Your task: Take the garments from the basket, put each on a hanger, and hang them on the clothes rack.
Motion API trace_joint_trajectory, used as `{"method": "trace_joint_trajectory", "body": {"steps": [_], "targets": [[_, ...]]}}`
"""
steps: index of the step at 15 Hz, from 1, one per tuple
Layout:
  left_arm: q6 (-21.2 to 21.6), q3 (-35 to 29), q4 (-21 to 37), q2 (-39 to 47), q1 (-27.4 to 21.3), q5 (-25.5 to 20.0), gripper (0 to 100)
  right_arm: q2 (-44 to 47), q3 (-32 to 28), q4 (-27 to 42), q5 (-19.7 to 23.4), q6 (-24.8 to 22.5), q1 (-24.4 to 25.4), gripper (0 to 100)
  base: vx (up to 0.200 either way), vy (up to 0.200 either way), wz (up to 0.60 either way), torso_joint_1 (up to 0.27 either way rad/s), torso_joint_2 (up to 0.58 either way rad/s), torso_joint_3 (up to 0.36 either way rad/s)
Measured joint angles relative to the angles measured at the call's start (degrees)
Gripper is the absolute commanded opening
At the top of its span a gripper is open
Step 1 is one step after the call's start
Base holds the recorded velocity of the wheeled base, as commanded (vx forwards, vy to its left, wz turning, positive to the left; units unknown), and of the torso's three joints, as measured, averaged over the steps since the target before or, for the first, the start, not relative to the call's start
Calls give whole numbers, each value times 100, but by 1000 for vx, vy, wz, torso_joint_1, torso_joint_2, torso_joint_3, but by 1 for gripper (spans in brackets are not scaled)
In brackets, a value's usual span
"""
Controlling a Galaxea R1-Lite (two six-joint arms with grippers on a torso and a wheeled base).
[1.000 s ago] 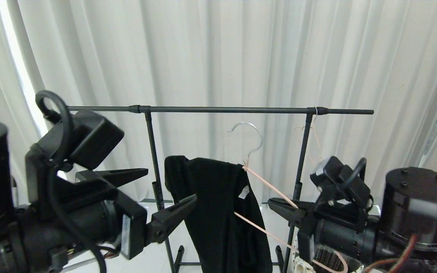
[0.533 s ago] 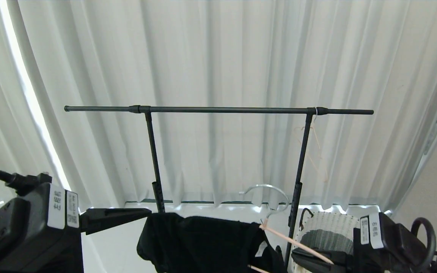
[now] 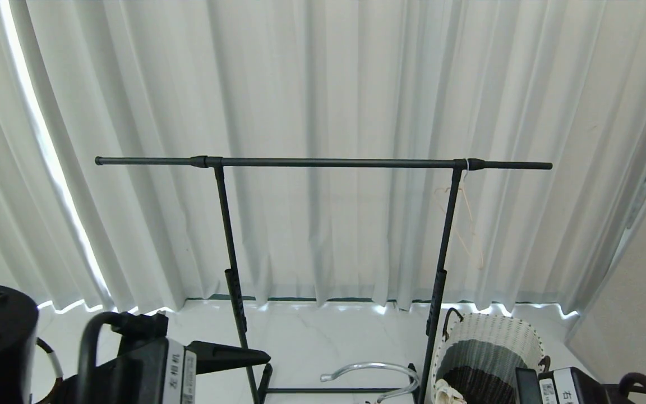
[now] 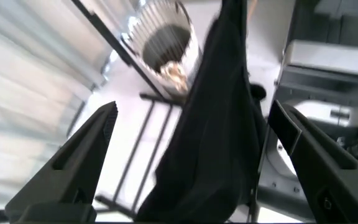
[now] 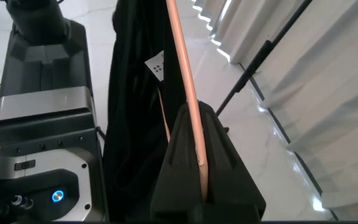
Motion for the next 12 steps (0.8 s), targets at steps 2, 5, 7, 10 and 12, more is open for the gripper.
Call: {"method": "trace_joint_trajectory", "body": {"steps": [2,5,7,10,12], "targets": [[26,11,-4,219,57,-43,100,41,-72,1,-2,-46,38,0,0,0,0,0,0,0],[26,27,-4,433,83,-106,0,66,-111,1,-6,-66,184,0,0,0,0,0,0,0],[28,29,-4,490,90,-108,0,69,-116,6,-9,-68,232,0,0,0,0,0,0,0],[41,60,2,529,118,-101,0,74,-119,1,-17,-90,243,0,0,0,0,0,0,0],[35,63,-4,529,129,-99,0,72,-116,1,-17,-106,247,0,0,0,0,0,0,0]]}}
